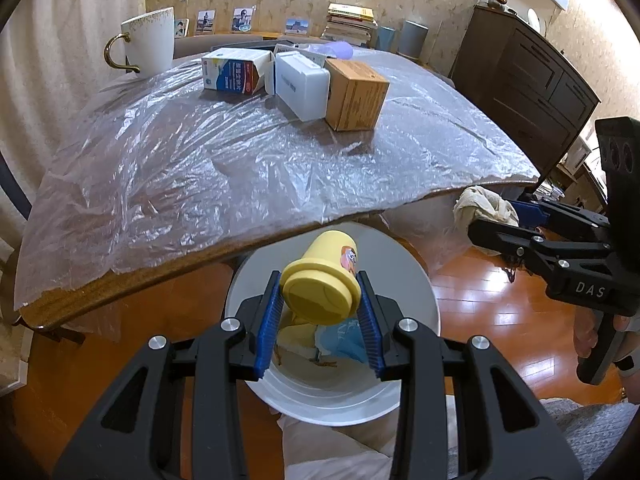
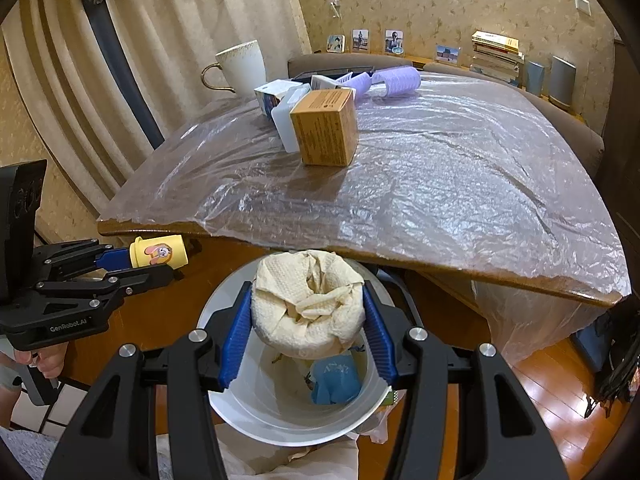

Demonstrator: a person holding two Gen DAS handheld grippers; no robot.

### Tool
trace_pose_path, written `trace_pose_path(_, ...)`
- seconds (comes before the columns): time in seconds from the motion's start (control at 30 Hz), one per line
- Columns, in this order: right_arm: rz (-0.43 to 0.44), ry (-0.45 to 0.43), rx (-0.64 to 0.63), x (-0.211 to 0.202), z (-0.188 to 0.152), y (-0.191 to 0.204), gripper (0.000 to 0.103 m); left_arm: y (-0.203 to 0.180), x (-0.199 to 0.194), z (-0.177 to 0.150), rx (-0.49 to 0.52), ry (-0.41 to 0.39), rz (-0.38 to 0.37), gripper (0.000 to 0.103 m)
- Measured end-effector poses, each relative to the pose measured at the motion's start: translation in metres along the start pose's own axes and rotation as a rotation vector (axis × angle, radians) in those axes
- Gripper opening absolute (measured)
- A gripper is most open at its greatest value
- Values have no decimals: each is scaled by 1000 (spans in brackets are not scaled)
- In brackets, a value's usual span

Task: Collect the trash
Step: 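Carry the yellow-capped bottle and cream cloth bundle over the white bucket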

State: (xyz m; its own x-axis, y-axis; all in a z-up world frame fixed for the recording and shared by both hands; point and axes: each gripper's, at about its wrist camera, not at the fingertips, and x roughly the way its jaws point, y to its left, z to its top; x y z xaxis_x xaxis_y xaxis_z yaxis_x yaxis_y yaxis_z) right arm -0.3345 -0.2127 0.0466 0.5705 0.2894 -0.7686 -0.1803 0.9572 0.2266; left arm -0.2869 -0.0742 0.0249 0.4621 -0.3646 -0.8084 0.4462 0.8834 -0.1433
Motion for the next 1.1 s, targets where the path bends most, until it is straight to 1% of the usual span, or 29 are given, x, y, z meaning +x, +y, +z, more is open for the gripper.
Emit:
trace_pose_path(0.57,4,51,3,15,-14,-1,51,-4,14,-11,22,47,18,38)
trace_pose_path(1.1,4,110,-14,38,-21,-3,51,2,37,-19,25,100,38,38)
